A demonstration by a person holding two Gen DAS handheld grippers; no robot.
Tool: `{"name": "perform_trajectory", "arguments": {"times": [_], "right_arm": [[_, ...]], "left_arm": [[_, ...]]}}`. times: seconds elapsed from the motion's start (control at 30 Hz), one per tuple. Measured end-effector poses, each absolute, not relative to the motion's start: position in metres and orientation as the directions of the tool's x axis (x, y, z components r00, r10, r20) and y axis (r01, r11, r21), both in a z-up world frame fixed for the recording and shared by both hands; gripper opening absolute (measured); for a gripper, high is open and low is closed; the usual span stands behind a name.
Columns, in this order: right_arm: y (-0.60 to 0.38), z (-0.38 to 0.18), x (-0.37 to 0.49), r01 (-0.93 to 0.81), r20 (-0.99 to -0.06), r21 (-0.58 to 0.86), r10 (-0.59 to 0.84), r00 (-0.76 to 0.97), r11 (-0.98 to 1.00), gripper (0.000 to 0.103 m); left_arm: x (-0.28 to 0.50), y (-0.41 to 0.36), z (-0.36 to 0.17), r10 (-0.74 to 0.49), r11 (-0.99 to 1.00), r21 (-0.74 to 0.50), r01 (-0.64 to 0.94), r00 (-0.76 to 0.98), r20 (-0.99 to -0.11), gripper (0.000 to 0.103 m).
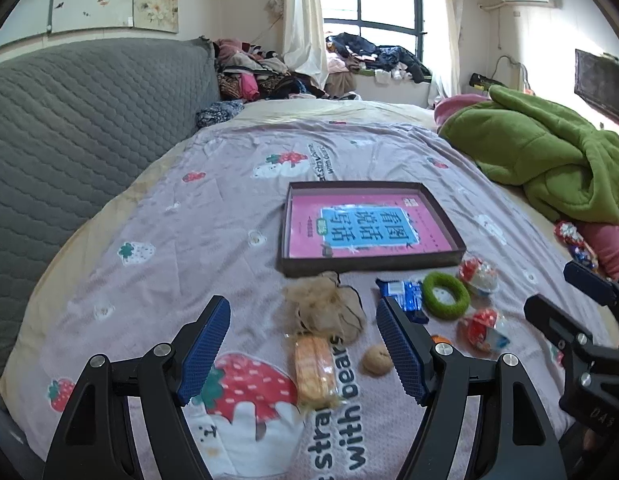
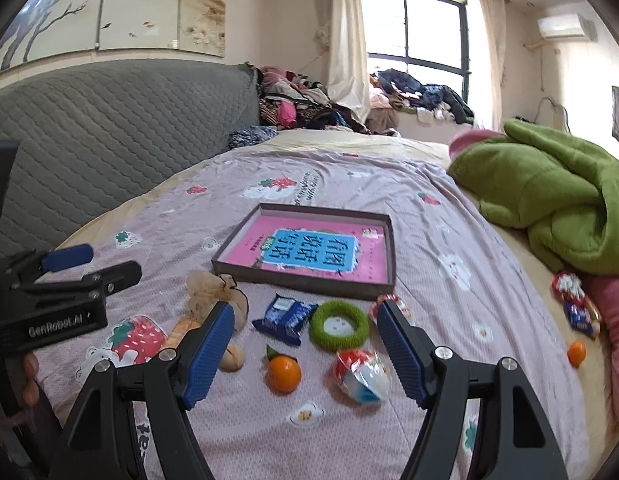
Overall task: Organize objects
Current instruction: 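Move both tools toward the biscuit pack and mandarin orange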
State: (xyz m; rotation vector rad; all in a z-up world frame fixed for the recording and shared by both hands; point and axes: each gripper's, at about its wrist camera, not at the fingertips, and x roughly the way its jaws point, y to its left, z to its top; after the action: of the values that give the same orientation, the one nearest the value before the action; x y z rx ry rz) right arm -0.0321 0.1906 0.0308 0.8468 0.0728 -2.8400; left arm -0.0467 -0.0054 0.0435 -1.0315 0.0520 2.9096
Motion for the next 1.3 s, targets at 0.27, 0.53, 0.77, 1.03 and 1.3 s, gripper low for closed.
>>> {"name": "perform_trajectory", "arguments": {"times": [0.27,0.53,0.77,1.03,1.3], "right_arm": [[0.177,0.045,-0.049,0.218,-0.541,0.012,-0.19,-0.819,-0.976,0.073],[0.169,0.042,-0.063,0.242,-0.549,0.016,-0.211,-0.809,-0.97,0.073],[0.166,0.013,-0.069,0.253,-0.604,0.032,-0.22,-0.766,-0.967,0.073],[0.168,-0.014,-0.067,0.257,-0.626,0.037,-0.223,-0.748,-0.966,0.073],[0.163,-0.037,-0.066,0.279,-0.654,0.012,-0.219,-0.724,-0.96,0.073]], "left_arm": [[-0.054,-0.007,0.059,0.045,-0.996,0.03,-0.079,-0.798,-0.6,0.077],[-0.065,-0.005,0.044,0.015,-0.997,0.054,-0.063,-0.781,-0.625,0.077],[-0.08,-0.002,0.009,0.047,-0.996,0.023,-0.089,-0.707,-0.706,0.077],[-0.083,0.0,-0.027,0.066,-0.995,-0.001,-0.099,-0.652,-0.756,0.077],[-0.086,-0.004,-0.055,0.124,-0.991,-0.075,-0.107,-0.585,-0.802,0.077]]}}
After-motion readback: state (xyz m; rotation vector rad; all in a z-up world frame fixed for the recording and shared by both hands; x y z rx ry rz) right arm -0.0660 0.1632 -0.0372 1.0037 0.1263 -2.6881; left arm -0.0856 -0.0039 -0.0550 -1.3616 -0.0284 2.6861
